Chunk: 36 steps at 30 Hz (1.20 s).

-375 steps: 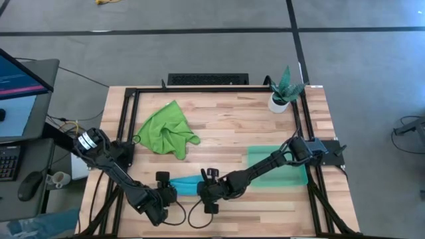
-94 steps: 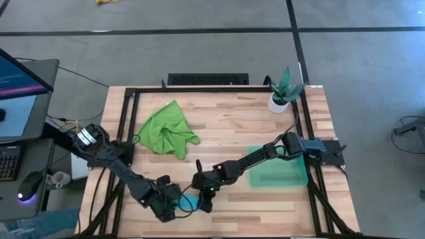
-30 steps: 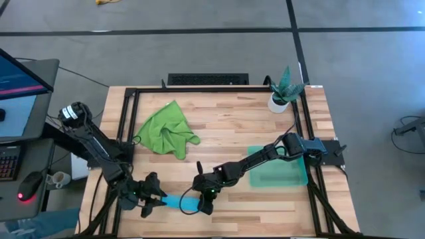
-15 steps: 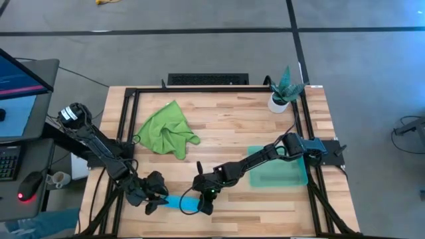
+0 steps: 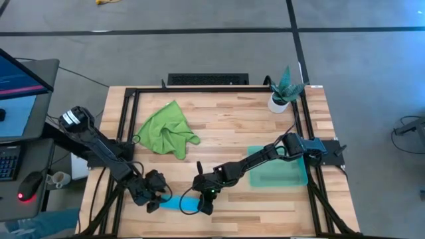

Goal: Roll microfiber towels into tight, uniform cylinder then place into a basket
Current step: Put the rolled blue microfiber towel into the blue bin

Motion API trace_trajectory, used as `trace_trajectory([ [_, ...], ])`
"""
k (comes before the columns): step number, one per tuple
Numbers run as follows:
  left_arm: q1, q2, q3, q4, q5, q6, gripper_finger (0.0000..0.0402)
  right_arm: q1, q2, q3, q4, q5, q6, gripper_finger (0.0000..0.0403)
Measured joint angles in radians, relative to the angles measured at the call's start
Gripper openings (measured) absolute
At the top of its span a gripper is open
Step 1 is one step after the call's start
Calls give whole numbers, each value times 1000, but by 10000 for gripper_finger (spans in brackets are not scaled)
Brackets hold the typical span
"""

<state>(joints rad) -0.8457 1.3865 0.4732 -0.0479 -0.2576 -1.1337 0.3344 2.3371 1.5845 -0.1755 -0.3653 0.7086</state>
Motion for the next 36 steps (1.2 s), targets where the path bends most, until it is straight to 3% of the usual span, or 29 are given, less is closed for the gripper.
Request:
trace_trajectory([
  [6, 4, 105, 7, 73, 15, 15, 220, 0, 0, 0, 0, 0, 0, 24],
  [13, 2, 133, 2, 142, 24, 53, 203, 0, 0, 0, 0, 0, 0, 20],
  [17, -1, 138, 0, 175, 29, 105, 148, 0, 0, 0, 0, 0, 0, 22],
  [24, 3, 140, 0, 189, 34, 105, 17, 0, -5, 0, -2, 0, -7, 18],
  [28, 6, 141, 0, 225, 58, 124, 20, 4, -9, 11, -24, 3, -25, 18],
  [36, 34, 140, 40, 238, 52, 194, 7, 35, -43, 74, -227, 49, -127, 17],
])
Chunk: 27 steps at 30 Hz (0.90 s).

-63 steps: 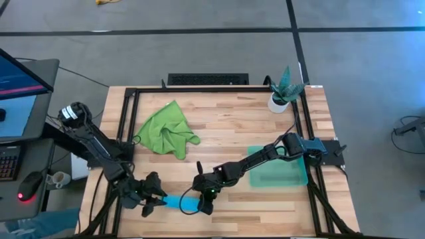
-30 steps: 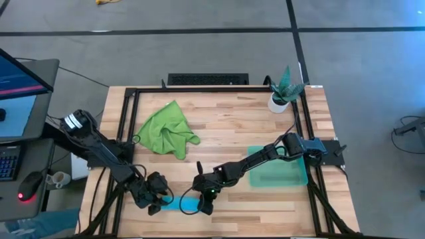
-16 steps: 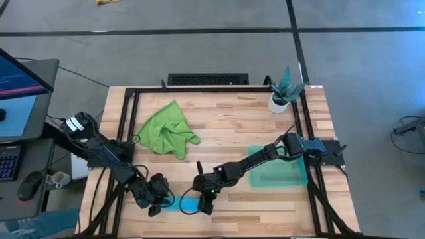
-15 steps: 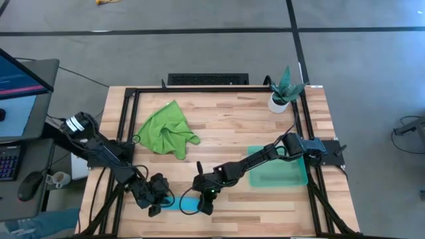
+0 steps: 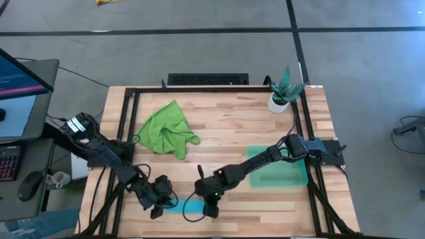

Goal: Roll microfiber towels into tight, uniform cylinder then place into a basket
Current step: Put the rolled blue microfiber towel into the blue bin

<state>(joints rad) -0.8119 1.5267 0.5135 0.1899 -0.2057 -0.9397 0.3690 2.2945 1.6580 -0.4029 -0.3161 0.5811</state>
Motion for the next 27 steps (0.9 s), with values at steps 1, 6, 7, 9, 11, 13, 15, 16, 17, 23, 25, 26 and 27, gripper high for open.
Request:
trace_trajectory([
  [1, 6, -1, 6, -2, 0, 12, 7, 3, 0, 7, -13, 2, -10, 17],
  [6, 49, -2, 47, -12, 11, 94, 12, 12, -47, 10, -142, 72, -40, 18],
  [7, 59, 0, 57, -20, 7, 113, 11, 13, -59, 9, -174, 93, -42, 18],
  [9, 85, -2, 78, -24, 9, 149, 8, 15, -85, 9, -236, 105, -52, 17],
  [11, 108, -2, 92, -39, 12, 185, 7, 16, -110, 10, -273, 124, -79, 17],
  [13, 138, -2, 117, -49, 17, 219, 8, 19, -132, 10, -322, 139, -100, 17],
  [15, 166, -3, 134, -65, 20, 256, 9, 19, -158, 10, -363, 151, -128, 18],
  [16, 182, -2, 144, -73, 22, 278, 10, 23, -174, 8, -395, 170, -139, 18],
  [17, 196, -2, 155, -75, 31, 296, 10, 24, -185, 10, -412, 179, -148, 17],
  [23, 307, -3, 219, -88, 80, 419, 8, 22, -251, 4, -584, 253, -187, 17],
  [25, 347, -3, 243, -95, 107, 462, 8, 23, -274, 3, -652, 294, -191, 18],
  [26, 366, -4, 253, -98, 120, 484, 8, 21, -280, 6, -668, 296, -193, 18],
  [27, 383, -4, 263, -109, 124, 506, 8, 19, -290, 6, -693, 308, -193, 17],
])
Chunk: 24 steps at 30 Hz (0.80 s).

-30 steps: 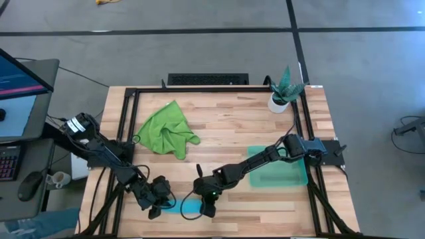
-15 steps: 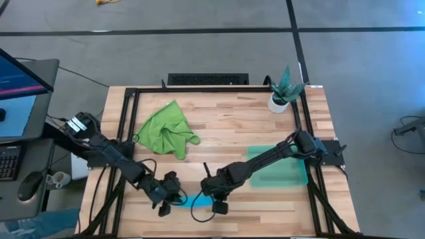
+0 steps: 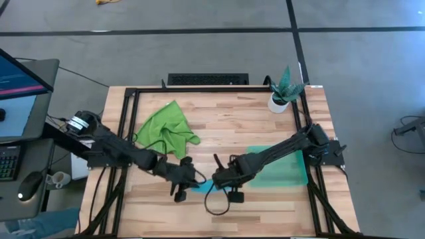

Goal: Roll microfiber towels into tight, uniform cylinder then place into a basket
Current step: Put the rolled blue microfiber towel into the blue bin

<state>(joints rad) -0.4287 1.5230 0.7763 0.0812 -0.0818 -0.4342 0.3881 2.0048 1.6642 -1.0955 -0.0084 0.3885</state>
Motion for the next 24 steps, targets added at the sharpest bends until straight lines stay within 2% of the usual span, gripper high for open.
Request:
trace_trajectory([
  [8, 118, 0, 57, -16, 26, 143, 8, 3, -85, 0, -147, 125, 20, 18],
  [16, 182, 19, 140, -6, 20, 260, 8, 8, -162, -17, -281, 224, 44, 17],
  [24, 273, 157, 269, -8, 9, 316, 8, -12, -309, -231, -276, 248, 29, 17],
])
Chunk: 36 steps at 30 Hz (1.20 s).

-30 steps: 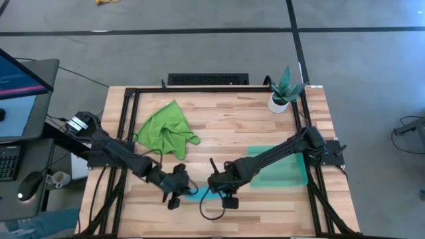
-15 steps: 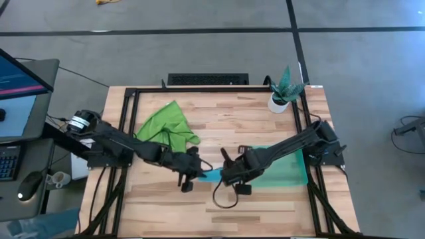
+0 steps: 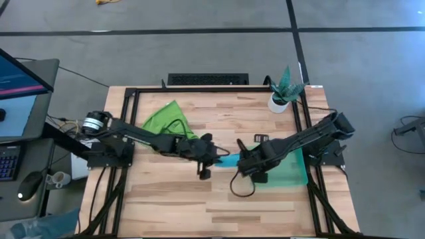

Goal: Roll microfiber towels into tight, uniform cylinder then place into a basket
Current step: Put the rolled blue microfiber towel into the blue bin

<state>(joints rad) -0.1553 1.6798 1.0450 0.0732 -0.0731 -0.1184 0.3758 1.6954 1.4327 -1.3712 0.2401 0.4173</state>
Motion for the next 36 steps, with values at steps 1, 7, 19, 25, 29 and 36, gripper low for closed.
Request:
trace_trajectory([
  [1, 8, 14, 17, -5, 0, 5, 8, -3, -26, -29, 11, -1, 7, 17],
  [7, 59, 124, 154, 16, 1, 67, 8, -5, -220, -231, 65, -1, 71, 17],
  [19, 115, 421, 537, -83, 43, 185, 9, -7, -472, -504, 19, -28, 196, 17],
  [25, 132, 526, 702, -178, 58, 223, 9, 4, -536, -565, -21, -49, 238, 17],
  [29, 135, 587, 766, -186, 113, 223, 9, 4, -569, -619, -14, -94, 267, 17],
  [36, 128, 633, 788, -174, 166, 201, 9, 32, -583, -684, 39, -183, 305, 17],
])
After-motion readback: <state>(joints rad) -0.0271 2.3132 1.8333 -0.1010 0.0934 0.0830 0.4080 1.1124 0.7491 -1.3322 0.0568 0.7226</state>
